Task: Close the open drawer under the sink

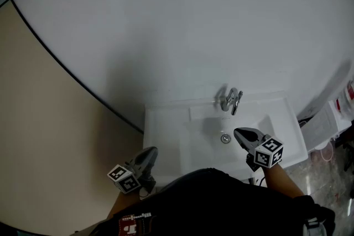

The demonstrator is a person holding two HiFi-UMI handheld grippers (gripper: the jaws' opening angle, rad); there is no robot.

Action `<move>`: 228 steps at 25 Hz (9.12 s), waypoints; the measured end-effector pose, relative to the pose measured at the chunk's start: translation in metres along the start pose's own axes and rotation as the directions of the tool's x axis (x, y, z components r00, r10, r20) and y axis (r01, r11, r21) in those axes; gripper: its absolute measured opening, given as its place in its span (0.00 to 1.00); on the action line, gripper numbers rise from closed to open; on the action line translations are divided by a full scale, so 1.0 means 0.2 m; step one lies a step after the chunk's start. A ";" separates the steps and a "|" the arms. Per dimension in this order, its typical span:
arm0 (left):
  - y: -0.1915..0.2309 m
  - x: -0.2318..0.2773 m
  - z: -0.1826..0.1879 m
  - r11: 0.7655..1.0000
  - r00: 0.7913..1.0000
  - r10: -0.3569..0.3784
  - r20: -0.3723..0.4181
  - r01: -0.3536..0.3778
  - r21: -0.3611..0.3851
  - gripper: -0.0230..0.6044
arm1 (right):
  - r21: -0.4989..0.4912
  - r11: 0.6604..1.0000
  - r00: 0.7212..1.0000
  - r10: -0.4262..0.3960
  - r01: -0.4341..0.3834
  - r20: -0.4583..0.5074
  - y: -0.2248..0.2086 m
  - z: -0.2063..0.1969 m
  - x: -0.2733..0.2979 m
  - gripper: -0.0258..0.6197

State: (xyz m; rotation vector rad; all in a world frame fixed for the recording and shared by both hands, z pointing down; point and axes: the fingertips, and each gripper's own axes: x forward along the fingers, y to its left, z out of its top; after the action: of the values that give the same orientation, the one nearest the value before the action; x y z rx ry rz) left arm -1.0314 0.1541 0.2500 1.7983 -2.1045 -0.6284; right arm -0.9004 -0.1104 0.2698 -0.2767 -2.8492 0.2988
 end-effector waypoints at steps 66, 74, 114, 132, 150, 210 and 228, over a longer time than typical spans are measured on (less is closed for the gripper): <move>-1.33 1.07 -1.39 0.815 0.618 -0.527 -0.584 0.562 -0.140 0.02 | 0.280 0.784 0.813 -0.582 0.555 0.018 -0.36 -0.95 -1.70 0.04; -1.55 1.08 -1.73 0.765 0.496 -0.546 -0.675 0.624 -0.160 0.02 | 0.321 0.723 0.761 -0.649 0.611 0.014 -0.38 -1.24 -1.95 0.04; -1.80 0.83 -3.41 0.670 0.052 -0.438 -0.898 0.684 -0.288 0.02 | 0.214 0.718 0.750 -0.632 0.662 -0.196 -0.55 -2.97 -2.08 0.21; -1.67 0.78 -3.54 0.682 0.042 -0.419 -0.907 0.674 -0.284 0.02 | 0.072 0.723 0.703 -0.635 0.687 -0.320 -0.74 -3.32 -1.84 0.30; -1.62 0.74 -3.52 0.686 0.061 -0.423 -0.904 0.674 -0.276 0.02 | 0.022 0.731 0.696 -0.639 0.682 -0.327 -0.75 -3.32 -1.83 0.23; -1.36 0.82 -3.43 0.736 0.121 -0.422 -0.898 0.625 -0.261 0.02 | 0.030 0.738 0.712 -0.638 0.674 -0.293 -1.03 -3.17 -1.56 0.23; -1.27 0.87 -3.49 0.752 0.186 -0.348 -0.919 0.641 -0.155 0.02 | 0.044 0.735 0.718 -0.645 0.676 -0.262 -1.09 -3.14 -1.48 0.23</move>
State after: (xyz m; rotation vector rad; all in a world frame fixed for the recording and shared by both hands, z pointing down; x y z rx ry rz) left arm -0.4981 -0.1400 0.7110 2.2004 -0.7679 0.5829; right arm -0.4802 -0.2724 0.8422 0.6970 -2.4668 0.2796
